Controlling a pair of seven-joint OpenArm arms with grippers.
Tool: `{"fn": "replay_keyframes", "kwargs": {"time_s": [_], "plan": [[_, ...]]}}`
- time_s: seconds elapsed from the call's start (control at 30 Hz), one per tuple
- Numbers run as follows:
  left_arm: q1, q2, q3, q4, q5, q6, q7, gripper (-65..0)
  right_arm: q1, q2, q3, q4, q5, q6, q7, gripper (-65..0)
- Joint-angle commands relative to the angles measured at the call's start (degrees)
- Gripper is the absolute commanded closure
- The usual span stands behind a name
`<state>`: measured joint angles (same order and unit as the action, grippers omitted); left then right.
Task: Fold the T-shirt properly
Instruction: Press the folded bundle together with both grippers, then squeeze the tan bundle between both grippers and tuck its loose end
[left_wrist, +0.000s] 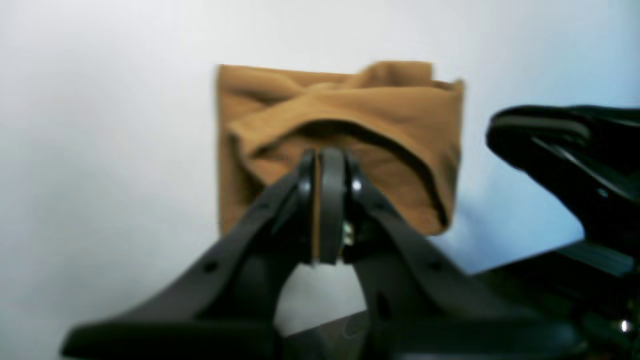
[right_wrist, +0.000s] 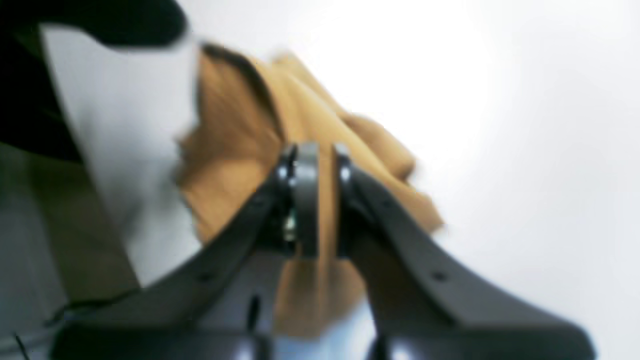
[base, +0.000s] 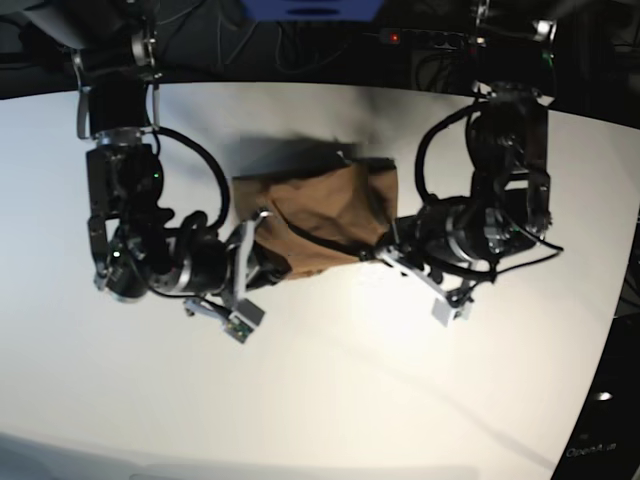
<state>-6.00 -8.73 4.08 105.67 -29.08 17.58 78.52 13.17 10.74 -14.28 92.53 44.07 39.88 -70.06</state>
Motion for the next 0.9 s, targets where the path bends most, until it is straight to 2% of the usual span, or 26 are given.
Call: {"fn": "replay_keyframes", "kwargs": {"time_s": [0.0,0.13,0.33,0.4,0.47,0.57,0.7,0.87], "plan": [[-0.81,-0.28,-0.08,0.75,0.03,-0.13,-0.32,-2.2,0.85,1.35,0.26,-0.18,0.8,0.12,1.1,-1.7],[0.59,1.74,0.01,0.4,0.38,-0.13,-0.76,-2.2,0.06,5.3,-0.09,-4.14,0.89,0.12,4.08,-1.5],[1.12,1.39,2.91,-2.24,0.55,0.04,-1.03,-2.2,-0.55,7.32,-0.88,-4.49,0.8,0.12,8.13,-1.7],[1.12,1.65,2.91,-4.17,0.55,0.04,-1.11,-2.2,1.2,7.5,-2.82,-4.22,0.8,0.12,8.13,-1.7],[1.74,1.74,3.53,-5.76,0.47,0.04,-3.66,-2.2,3.49,8.2,-5.54,-4.93,0.8,0.12,8.39,-1.6],[2.26,1.65,6.17,-7.87,0.55,0.13,-7.36,-2.2,5.6,8.91,-10.2,-4.84,0.8,0.12,10.94,-1.9],[2.35,1.74,7.84,-12.26,0.55,0.13,-9.29,-2.2,8.77,10.4,-15.56,-5.01,0.63,0.12,13.23,-2.0],[2.26,2.71,7.92,-14.28,0.55,0.13,-11.66,-2.2,11.14,9.96,-19.96,-6.16,-7.99,0.12,13.75,-2.0]]}}
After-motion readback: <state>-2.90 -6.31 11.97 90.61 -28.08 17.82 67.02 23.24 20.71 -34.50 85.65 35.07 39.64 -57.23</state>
